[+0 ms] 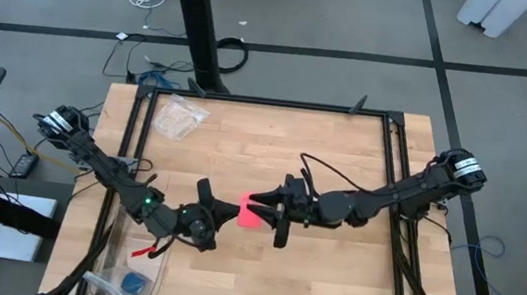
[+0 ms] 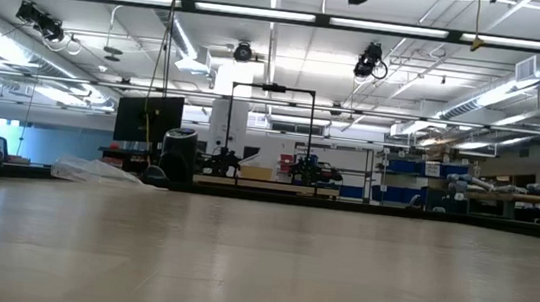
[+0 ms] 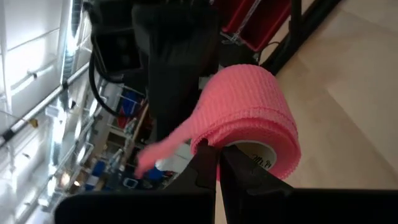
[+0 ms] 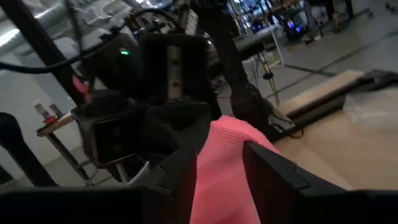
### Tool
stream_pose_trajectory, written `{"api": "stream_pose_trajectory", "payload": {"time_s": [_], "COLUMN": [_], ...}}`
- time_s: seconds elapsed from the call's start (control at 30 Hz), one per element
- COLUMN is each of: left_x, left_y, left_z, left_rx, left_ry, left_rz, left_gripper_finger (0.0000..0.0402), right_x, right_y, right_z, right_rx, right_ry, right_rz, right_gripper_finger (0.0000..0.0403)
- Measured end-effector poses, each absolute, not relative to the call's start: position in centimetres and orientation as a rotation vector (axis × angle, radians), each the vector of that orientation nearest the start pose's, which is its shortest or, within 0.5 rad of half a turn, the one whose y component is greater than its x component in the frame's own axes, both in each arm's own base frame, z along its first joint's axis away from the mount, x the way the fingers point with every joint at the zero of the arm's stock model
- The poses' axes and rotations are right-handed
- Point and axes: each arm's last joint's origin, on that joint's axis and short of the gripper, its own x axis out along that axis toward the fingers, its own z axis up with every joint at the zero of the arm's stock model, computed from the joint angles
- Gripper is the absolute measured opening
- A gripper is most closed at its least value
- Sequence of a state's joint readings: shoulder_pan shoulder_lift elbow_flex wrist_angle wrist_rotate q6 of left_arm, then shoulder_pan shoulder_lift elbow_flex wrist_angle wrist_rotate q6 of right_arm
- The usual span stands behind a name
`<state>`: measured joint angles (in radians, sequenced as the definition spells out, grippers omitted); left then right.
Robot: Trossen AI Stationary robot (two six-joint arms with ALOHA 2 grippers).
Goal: Roll bandage
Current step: Roll the pink bandage
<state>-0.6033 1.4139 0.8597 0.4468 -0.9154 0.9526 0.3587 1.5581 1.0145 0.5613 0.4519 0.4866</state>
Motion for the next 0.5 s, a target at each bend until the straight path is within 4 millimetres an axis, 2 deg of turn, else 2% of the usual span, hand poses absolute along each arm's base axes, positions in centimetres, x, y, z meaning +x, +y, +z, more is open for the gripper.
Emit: {"api": "stream_pose_trajectory", "payload": {"time_s": [0.27,0.5], "left_x": [26.15,25.99], "left_y": [-15.40,-15.50], "left_z": [27.62,27.36], "left_rx": [1.200,1.246], "left_ry": [0.273,0.304], "left_rz": [0.261,0.259], "left_gripper_finger": [0.0008,0.0008], "right_x": [33.49,33.25], "right_y": [10.52,10.66], "right_z": [28.60,29.00], "right_rx": [0.531,0.476], "right_ry": [0.028,0.039], "right_rz": [-0.133,-0.072], "right_gripper_finger": [0.0134,0.0135]}}
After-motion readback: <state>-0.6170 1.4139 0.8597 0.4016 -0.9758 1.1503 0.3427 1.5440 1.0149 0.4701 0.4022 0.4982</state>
